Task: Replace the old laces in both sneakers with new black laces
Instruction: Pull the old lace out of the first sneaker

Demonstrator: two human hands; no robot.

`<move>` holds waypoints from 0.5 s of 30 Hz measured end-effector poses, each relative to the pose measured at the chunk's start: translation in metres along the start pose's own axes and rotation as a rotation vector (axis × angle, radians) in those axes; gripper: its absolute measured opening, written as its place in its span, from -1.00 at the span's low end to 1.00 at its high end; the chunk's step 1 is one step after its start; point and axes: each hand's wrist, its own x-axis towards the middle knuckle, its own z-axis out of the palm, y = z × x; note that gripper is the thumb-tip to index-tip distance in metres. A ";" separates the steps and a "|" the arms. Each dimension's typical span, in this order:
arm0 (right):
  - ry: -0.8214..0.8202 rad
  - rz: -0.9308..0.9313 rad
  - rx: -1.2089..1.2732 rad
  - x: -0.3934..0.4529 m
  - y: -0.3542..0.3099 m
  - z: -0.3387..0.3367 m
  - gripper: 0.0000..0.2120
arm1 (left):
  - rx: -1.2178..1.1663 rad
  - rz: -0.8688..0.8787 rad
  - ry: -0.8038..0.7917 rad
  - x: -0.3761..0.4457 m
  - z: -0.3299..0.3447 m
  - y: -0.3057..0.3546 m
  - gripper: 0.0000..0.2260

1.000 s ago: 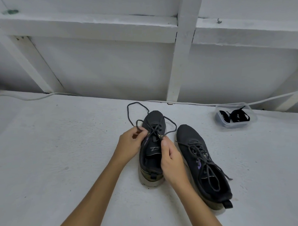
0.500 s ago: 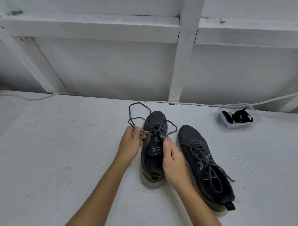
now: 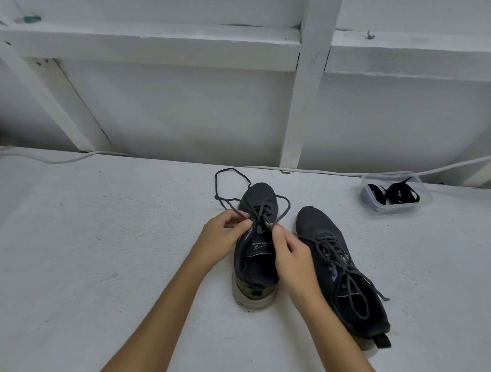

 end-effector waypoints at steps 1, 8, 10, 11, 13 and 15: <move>0.019 0.045 0.027 0.003 -0.005 -0.003 -0.66 | 0.028 0.012 -0.007 0.001 0.000 0.001 -0.91; 0.032 0.103 -0.122 0.030 -0.017 -0.010 -0.90 | 0.062 0.024 0.028 0.002 0.001 0.002 -0.93; 0.072 0.086 -0.162 0.034 -0.016 -0.010 -0.88 | 0.055 0.020 0.030 0.002 0.001 0.002 -0.92; 0.096 0.091 -0.143 0.036 -0.014 -0.010 -0.87 | 0.056 0.019 0.032 0.002 0.001 0.001 -0.92; 0.139 0.112 -0.093 0.037 -0.013 -0.011 -0.86 | 0.061 0.025 0.035 0.002 0.002 0.001 -0.92; 0.143 0.115 -0.085 0.034 -0.013 -0.011 -0.82 | 0.060 0.043 0.035 0.001 0.003 0.001 -0.93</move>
